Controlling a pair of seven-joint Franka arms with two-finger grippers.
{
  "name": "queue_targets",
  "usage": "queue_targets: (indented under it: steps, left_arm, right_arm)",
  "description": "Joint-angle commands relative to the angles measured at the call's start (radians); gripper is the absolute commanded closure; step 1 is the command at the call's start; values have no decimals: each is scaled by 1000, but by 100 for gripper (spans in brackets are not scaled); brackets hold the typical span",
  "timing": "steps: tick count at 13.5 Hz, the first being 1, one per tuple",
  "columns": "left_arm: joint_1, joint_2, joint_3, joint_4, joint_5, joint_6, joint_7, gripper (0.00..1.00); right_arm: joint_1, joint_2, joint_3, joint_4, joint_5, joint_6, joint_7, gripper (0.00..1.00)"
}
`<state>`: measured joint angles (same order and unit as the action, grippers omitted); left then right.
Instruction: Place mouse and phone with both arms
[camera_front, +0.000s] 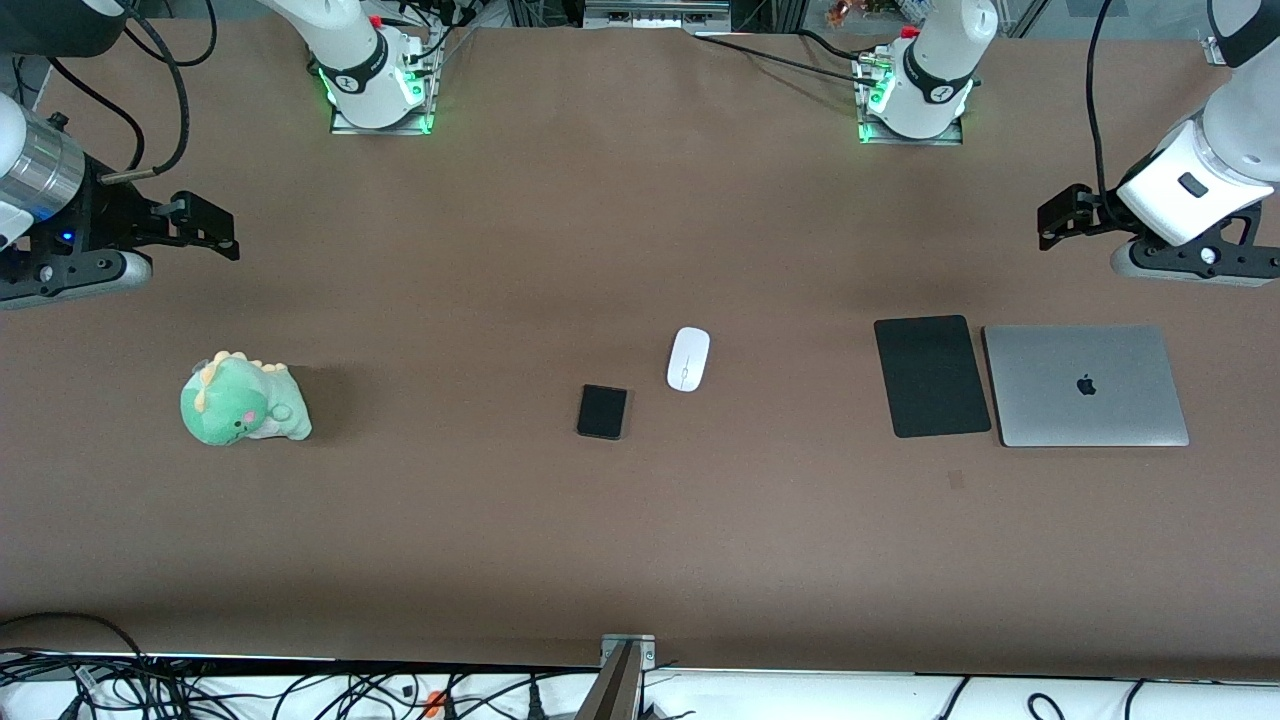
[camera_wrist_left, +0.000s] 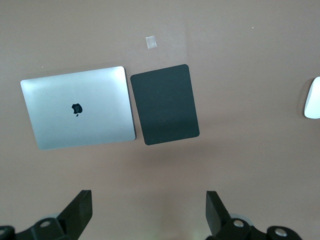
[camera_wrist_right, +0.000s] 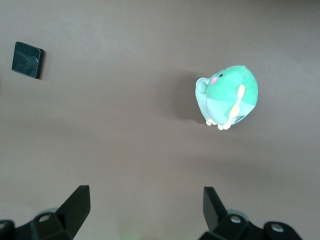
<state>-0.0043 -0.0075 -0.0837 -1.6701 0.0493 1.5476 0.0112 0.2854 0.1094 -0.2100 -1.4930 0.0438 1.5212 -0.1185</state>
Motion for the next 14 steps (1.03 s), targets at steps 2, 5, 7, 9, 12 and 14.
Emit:
queue_targets:
  steps: [2,5,7,9,12,14]
  left_arm:
    - [-9,11,-8,30,-22,-32,-4,0]
    - [-11,12,-77,32,-22,-32,-17,0]
    - [-11,35,-137,32,-22,-27,-25,0]
    - [-16,124,-220,58,-26,-14,-30,0]
    - [-25,324,-289,165,-29,0,-62,0]
    - [-75,401,-294,182,-29,133,-88,0]
  right_arm:
    - [-2,-11,6,-6,-15,-9,-9,0]
    - [-2,-11,6,-6,-13,-9,-9,0]
    - [-2,-11,6,-6,-12,-9,-9,0]
    - [-2,-11,6,-6,-10,-9,-9,0]
    - [-2,-10,6,-6,-5,-9,-9,0]
    - [-2,1,6,-7,-5,-1,-9,0]
